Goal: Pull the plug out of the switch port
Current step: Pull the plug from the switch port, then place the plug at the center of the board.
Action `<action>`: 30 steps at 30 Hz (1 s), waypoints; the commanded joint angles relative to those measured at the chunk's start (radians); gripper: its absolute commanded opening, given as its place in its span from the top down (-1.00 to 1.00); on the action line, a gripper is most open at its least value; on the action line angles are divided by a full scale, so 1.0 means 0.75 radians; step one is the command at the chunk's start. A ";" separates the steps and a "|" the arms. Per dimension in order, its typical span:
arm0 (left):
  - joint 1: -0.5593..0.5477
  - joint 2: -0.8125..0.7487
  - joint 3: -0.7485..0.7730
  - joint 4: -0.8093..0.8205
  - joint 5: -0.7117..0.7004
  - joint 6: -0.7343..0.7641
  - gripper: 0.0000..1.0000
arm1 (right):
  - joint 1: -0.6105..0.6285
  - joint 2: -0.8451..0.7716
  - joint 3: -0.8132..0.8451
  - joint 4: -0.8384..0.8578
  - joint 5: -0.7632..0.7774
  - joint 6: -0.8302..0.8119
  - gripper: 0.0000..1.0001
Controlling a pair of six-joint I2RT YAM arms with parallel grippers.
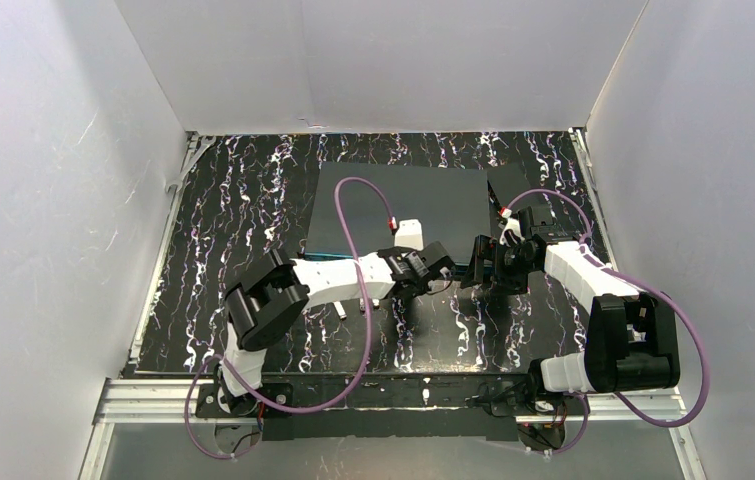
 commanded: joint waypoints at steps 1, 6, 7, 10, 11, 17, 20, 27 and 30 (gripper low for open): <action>-0.028 -0.122 -0.059 -0.215 0.033 -0.031 1.00 | -0.006 0.008 -0.013 0.027 -0.020 -0.016 -1.00; -0.045 -0.151 -0.070 -0.222 0.039 -0.026 1.00 | -0.006 0.015 -0.014 0.033 -0.025 -0.016 -1.00; -0.047 -0.155 -0.072 -0.227 0.040 -0.027 1.00 | -0.006 0.016 -0.014 0.033 -0.024 -0.016 -1.00; -0.050 -0.162 -0.080 -0.250 0.032 -0.054 1.00 | -0.005 0.016 -0.013 0.033 -0.028 -0.016 -1.00; -0.049 -0.162 -0.084 -0.253 0.028 -0.061 1.00 | -0.006 0.016 -0.013 0.033 -0.027 -0.016 -1.00; -0.049 -0.158 -0.072 -0.316 0.000 -0.114 1.00 | -0.006 0.016 -0.015 0.031 -0.024 -0.016 -1.00; -0.048 -0.150 -0.058 -0.358 -0.014 -0.145 1.00 | -0.006 0.018 -0.015 0.031 -0.026 -0.016 -1.00; -0.033 -0.122 -0.029 -0.463 -0.016 -0.234 1.00 | -0.006 0.018 -0.015 0.031 -0.027 -0.016 -1.00; -0.026 -0.113 -0.023 -0.474 -0.002 -0.240 1.00 | -0.006 0.016 -0.015 0.031 -0.027 -0.016 -1.00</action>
